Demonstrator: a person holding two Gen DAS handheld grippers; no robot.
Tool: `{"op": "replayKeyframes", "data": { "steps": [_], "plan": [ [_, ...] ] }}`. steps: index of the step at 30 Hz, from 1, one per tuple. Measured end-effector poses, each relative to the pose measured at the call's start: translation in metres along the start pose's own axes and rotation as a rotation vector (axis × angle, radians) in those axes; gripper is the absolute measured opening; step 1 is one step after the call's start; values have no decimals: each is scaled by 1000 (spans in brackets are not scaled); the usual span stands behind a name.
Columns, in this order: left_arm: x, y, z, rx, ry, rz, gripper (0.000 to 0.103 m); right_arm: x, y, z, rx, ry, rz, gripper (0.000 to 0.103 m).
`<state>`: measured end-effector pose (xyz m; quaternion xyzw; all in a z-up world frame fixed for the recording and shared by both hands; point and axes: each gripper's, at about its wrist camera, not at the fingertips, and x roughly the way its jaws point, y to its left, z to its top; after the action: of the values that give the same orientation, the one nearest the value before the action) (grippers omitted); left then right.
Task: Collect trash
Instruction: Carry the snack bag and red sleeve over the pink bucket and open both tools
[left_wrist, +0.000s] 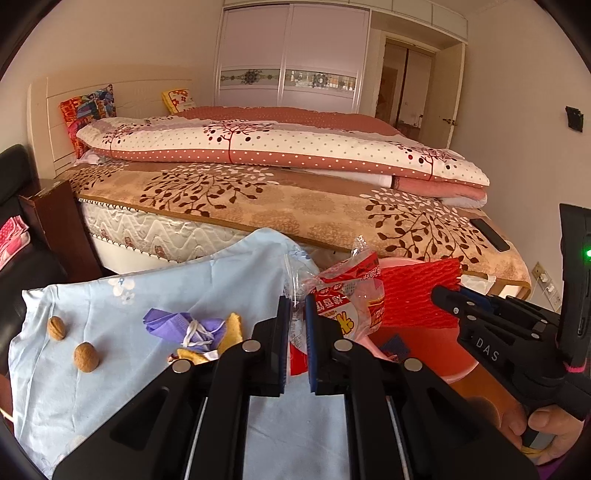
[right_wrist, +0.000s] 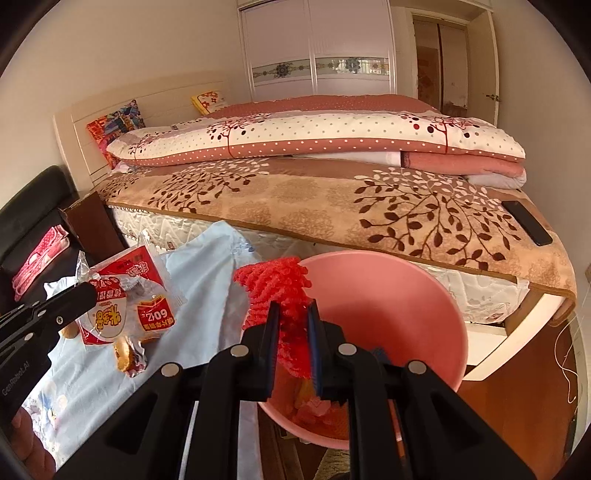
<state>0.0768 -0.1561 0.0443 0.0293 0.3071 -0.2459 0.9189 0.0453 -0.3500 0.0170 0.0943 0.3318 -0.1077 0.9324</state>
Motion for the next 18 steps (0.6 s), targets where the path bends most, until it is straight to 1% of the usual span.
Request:
{"op": "replayKeyframes", "data": {
  "steps": [5,10,13,18],
  "plan": [
    [11,-22,4,30,12,-46,8,6,-22,-3,32,18,-54,14],
    [23,-45,3,71,25,-83,8,12,-40,-7,63,37,-87,14],
    [32,-57,2,96,42,-86,8,15,-48,-9,73,45,-101,14],
    [53,-74,-1,140,75,-71,8,19,-58,-13,83,58,-128,15]
  ]
}}
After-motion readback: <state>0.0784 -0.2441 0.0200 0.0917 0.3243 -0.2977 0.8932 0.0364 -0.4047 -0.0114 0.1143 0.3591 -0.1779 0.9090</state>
